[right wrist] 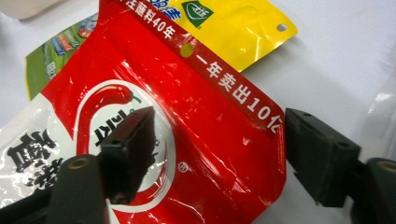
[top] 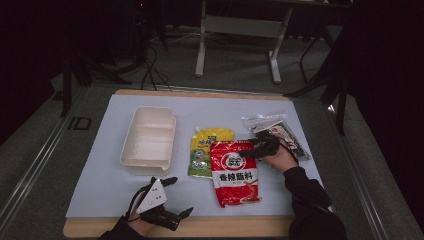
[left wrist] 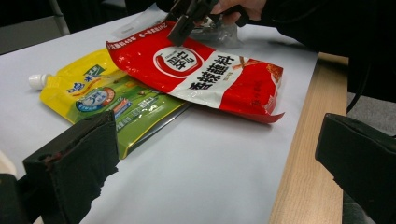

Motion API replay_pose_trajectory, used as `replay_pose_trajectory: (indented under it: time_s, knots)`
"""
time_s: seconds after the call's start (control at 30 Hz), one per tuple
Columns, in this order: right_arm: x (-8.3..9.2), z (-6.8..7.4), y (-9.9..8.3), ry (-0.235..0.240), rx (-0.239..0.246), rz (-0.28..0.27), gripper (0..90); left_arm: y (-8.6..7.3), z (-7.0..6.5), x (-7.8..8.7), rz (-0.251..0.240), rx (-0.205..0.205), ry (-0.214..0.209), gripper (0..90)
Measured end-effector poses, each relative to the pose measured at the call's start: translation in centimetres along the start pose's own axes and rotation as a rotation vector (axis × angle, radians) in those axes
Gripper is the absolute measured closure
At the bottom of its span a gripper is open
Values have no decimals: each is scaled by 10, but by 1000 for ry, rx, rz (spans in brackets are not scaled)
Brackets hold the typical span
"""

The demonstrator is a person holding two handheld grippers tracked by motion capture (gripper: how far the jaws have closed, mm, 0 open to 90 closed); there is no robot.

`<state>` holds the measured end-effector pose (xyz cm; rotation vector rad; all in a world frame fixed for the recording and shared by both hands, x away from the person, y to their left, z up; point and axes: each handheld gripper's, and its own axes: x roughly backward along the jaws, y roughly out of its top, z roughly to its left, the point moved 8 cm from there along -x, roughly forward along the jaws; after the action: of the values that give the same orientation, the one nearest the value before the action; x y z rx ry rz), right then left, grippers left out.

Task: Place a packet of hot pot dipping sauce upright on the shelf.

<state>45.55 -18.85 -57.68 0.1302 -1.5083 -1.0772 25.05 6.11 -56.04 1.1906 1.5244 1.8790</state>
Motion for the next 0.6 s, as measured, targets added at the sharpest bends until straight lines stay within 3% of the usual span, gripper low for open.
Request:
replay_pose_trajectory:
  time_s: [0.1, 0.17, 0.23, 0.33, 0.6]
  knots:
    - [0, -1, -1, -12, 11, 12, 417, 0, 0, 0, -1, -7, 2, 7]
    - [1, -1, -4, -36, 35, 37, 572, 0, 0, 0, 0, -5, 2, 7]
    - [2, -1, -4, -31, 39, 43, 615, 0, 0, 0, 0, -5, 2, 7]
    - [6, -2, -4, -35, 51, 52, 805, 0, 0, 0, -1, -5, 2, 7]
    - [13, 2, -1, -57, 76, 65, 880, 1, 0, 0, -2, -4, 1, 7]
